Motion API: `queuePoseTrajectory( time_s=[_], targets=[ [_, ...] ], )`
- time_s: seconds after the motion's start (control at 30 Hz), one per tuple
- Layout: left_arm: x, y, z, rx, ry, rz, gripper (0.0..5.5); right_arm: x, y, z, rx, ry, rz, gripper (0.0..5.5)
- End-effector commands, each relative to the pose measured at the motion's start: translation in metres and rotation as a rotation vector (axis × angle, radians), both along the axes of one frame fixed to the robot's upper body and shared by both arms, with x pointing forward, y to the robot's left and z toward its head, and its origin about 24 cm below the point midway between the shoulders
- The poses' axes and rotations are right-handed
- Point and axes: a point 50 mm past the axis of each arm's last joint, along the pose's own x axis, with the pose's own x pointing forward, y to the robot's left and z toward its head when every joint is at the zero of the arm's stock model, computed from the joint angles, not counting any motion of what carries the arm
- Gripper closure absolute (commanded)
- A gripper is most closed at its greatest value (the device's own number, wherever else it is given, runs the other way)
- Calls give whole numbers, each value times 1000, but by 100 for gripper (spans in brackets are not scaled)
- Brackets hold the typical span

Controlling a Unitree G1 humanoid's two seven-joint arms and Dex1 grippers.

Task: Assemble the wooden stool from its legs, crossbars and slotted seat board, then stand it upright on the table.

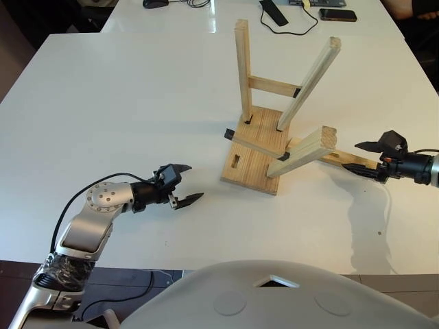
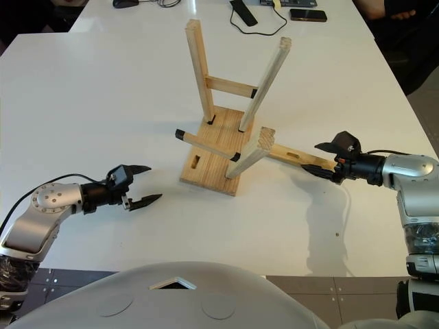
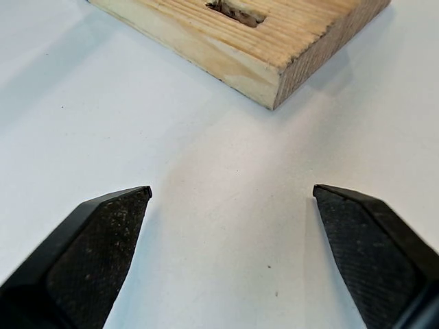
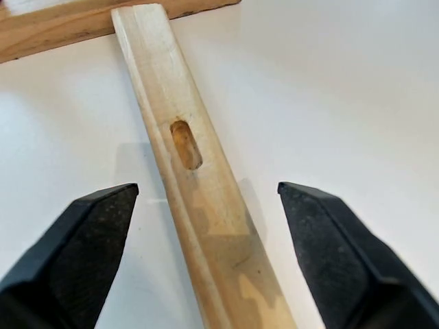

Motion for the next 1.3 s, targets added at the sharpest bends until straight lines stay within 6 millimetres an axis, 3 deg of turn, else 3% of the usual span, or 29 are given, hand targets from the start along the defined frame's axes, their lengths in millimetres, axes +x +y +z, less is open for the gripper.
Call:
queuePoseTrajectory(
  time_s=[0.03,0.23,0.37,0.5,0.6,0.73,0.83,0.97,1.07,1.23,1.3],
  targets=[
    [7,3,3,31,-3,-35,113,-3,-17,-9,-63,91,-2,173],
    [19,6,15,-45,-31,40,113,-20,-25,-15,-79,71,17,173],
    [43,14,24,-83,-96,222,113,-28,-8,-14,-68,-2,91,228],
    [51,16,26,-90,-110,266,113,-29,13,-17,-23,-53,104,281],
    [53,13,27,-89,-119,259,113,-27,20,-21,-15,-97,64,315],
    [60,15,32,-87,-153,299,113,-34,15,-28,-40,-130,-28,343],
    [73,22,46,-107,-213,384,113,-41,10,-20,22,-161,-119,343],
    [86,38,70,-72,-282,494,113,-41,3,6,96,-262,-231,343],
    [85,35,99,-85,-366,424,113,-35,6,40,186,-375,-275,344],
    [76,1,193,-499,-438,215,113,-29,48,131,570,-553,-82,344],
    [66,-12,214,-598,-422,98,113,-28,64,154,647,-580,15,344]
  ],
)
